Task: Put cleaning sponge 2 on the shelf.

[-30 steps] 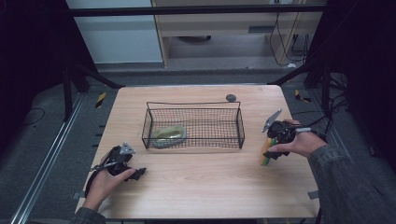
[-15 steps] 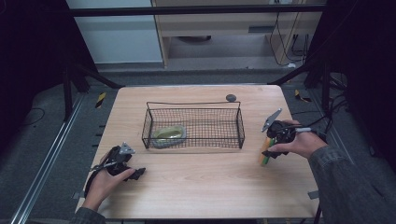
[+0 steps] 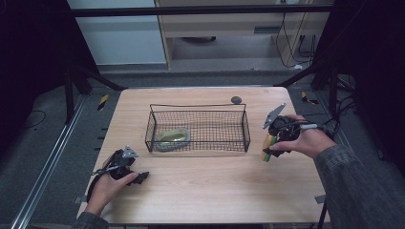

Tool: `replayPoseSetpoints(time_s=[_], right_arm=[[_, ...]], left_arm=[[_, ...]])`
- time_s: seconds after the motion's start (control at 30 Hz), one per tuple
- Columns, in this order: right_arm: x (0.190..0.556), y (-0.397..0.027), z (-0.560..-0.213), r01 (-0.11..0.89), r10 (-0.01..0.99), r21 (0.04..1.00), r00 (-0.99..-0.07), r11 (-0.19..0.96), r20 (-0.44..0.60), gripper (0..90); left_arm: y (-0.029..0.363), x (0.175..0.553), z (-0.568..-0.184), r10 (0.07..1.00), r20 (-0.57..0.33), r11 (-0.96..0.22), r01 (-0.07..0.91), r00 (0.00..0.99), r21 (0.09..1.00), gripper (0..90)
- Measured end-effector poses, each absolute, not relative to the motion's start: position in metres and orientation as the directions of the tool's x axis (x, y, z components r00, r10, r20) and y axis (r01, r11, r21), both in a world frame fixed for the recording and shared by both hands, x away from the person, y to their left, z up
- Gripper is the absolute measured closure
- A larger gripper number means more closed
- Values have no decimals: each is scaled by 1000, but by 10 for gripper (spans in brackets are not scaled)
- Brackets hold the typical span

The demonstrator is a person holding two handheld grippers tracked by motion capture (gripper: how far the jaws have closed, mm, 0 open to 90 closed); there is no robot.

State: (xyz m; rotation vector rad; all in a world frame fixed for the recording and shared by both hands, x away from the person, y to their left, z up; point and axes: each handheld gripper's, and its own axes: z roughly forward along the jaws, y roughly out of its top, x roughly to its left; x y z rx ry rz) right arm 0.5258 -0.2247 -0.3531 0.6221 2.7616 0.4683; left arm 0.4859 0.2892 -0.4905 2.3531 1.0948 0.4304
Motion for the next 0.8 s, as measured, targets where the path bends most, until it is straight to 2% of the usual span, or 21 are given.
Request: replayPoseSetpoints(time_s=[0.47,0.8], right_arm=[[531,-187,-296,307,428,364,-846,879,-319,169],[542,-165,-284,288,414,358,-838,888,-355,171]], left_arm=[[291,486,-492,783,53,-531,623,619,575,49],[293,487,-493,787,37,-520,630,616,577,40]])
